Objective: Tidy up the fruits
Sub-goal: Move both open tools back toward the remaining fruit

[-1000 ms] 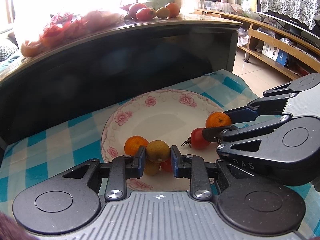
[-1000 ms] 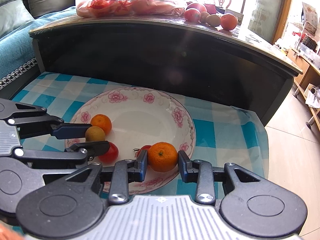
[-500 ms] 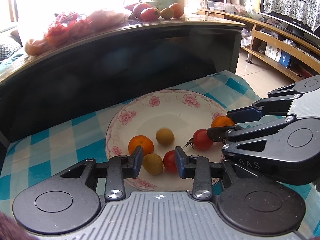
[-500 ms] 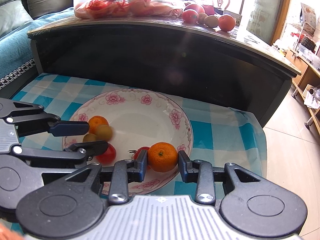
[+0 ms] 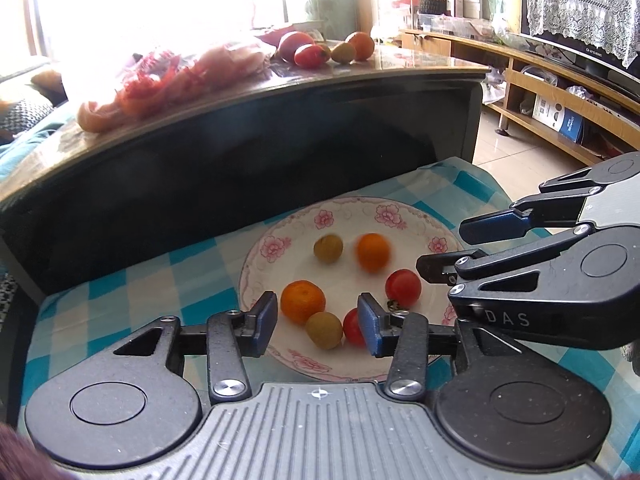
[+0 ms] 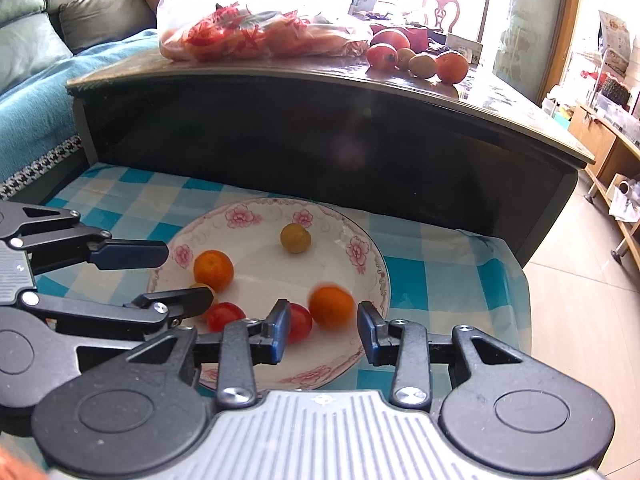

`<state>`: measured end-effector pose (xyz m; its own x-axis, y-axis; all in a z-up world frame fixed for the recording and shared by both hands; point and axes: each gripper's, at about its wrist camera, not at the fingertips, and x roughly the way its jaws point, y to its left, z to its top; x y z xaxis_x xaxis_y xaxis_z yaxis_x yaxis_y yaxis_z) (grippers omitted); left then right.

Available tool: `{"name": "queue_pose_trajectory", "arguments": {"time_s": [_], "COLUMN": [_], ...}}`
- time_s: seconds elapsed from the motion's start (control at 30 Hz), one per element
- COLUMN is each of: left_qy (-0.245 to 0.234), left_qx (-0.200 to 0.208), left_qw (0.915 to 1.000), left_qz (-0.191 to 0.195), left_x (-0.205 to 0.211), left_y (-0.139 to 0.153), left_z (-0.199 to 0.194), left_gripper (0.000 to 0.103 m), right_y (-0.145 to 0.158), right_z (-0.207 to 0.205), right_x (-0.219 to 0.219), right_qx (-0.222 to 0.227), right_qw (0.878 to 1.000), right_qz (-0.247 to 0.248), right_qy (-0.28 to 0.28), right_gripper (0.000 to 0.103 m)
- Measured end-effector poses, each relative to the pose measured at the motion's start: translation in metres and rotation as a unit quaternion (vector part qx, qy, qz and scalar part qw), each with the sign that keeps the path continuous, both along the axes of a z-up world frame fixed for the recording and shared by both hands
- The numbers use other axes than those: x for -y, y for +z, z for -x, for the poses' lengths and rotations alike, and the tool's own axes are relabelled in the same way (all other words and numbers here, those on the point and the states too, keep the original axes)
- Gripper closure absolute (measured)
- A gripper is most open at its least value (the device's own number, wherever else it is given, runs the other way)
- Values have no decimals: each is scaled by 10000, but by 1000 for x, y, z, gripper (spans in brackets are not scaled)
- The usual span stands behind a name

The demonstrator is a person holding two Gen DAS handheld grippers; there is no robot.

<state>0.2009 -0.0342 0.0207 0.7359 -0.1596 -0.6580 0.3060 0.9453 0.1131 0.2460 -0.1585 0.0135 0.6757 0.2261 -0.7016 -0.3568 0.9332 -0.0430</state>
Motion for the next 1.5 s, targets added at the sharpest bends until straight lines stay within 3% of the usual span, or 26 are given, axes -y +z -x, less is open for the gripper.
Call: {"name": "queue_pose_trajectory", "arguments": {"time_s": [0.67, 1.23, 1.5], "left_qy": [-82, 102, 143], "left_qx": [125, -243, -353], "left_qw": [9998, 9995, 9992], "left_qz": [-139, -163, -125], "left_x": [-17, -50, -55], "left_y": [17, 3, -3], "left_z": [39, 75, 78], "left_gripper": [44, 43, 44], "right_y": [25, 15, 7], "right_z": [33, 79, 82], "right_x": [-9, -46, -54], "right_qx": [199, -343, -519], "right_qw": [9996, 9977, 9965], "right_qz": [-48, 117, 171], "right_qy": [204, 573, 630], "right_gripper": [61, 60, 60]}}
